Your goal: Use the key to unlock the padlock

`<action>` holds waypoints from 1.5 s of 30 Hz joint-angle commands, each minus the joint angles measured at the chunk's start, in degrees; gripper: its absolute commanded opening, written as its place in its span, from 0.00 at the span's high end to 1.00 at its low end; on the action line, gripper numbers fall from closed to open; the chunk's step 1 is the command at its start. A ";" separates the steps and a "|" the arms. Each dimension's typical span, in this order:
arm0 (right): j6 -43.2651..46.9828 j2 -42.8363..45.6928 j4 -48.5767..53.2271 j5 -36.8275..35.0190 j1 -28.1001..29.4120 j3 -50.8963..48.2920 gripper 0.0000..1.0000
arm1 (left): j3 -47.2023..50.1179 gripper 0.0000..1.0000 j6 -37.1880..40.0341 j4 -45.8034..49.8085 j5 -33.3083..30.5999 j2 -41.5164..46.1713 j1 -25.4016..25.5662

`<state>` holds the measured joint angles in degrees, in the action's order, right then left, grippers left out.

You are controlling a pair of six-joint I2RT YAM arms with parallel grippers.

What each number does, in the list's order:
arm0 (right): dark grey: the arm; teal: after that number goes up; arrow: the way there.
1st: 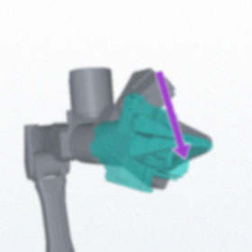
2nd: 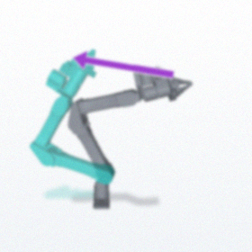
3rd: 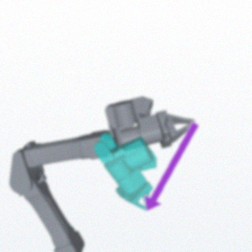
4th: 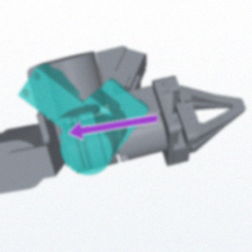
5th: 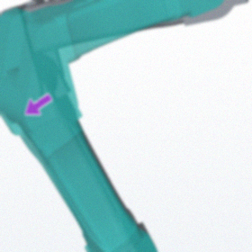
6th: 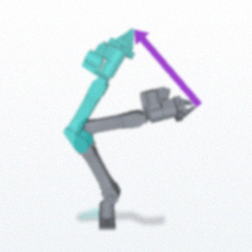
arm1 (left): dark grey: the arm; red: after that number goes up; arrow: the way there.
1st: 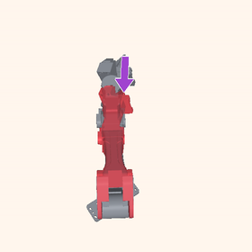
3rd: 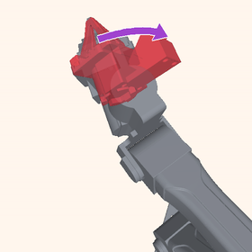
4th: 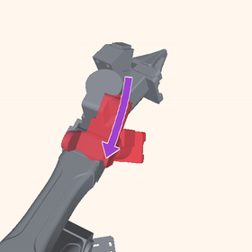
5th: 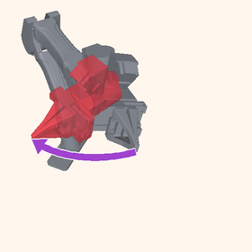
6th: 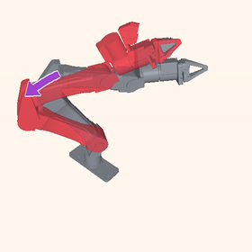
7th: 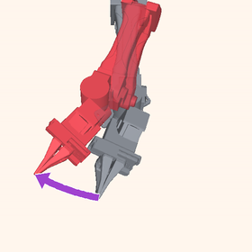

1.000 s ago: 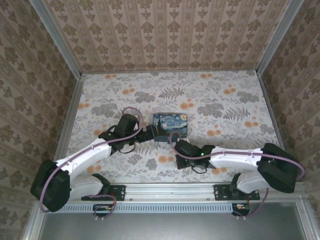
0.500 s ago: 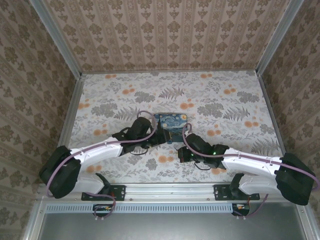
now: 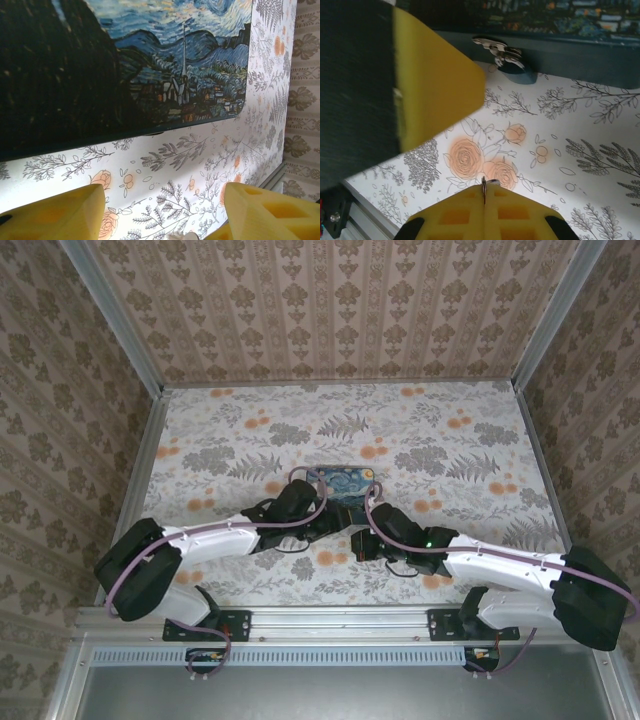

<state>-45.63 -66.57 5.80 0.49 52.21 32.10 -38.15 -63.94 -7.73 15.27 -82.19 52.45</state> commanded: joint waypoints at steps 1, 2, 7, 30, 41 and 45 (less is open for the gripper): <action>-0.34 0.87 -1.22 0.56 -0.43 1.74 1.00 | -1.83 0.35 -1.70 -2.47 0.82 -1.14 0.83; -0.39 0.76 -1.32 0.56 -0.47 1.85 1.00 | -1.92 0.35 -1.78 -2.55 0.86 -1.35 0.92; -0.58 0.56 -1.84 0.68 -0.61 1.66 1.00 | -0.87 0.33 -3.00 -3.68 -0.05 -1.17 1.26; -2.89 -0.80 0.12 -1.97 -0.90 -6.59 0.48 | 1.50 0.28 -1.10 5.11 -4.72 6.62 -0.24; 1.15 -4.76 4.90 -0.76 -0.27 -1.77 0.47 | 1.58 0.20 -0.07 6.24 -4.63 7.04 -2.06; 0.48 -8.13 2.67 0.54 0.64 -0.34 0.49 | 3.13 0.17 0.22 7.68 -4.89 9.84 -4.02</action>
<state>-45.71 -72.99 8.82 0.12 52.12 29.91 -36.56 -65.14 -2.44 11.09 -74.87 49.58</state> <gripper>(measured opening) 0.513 0.829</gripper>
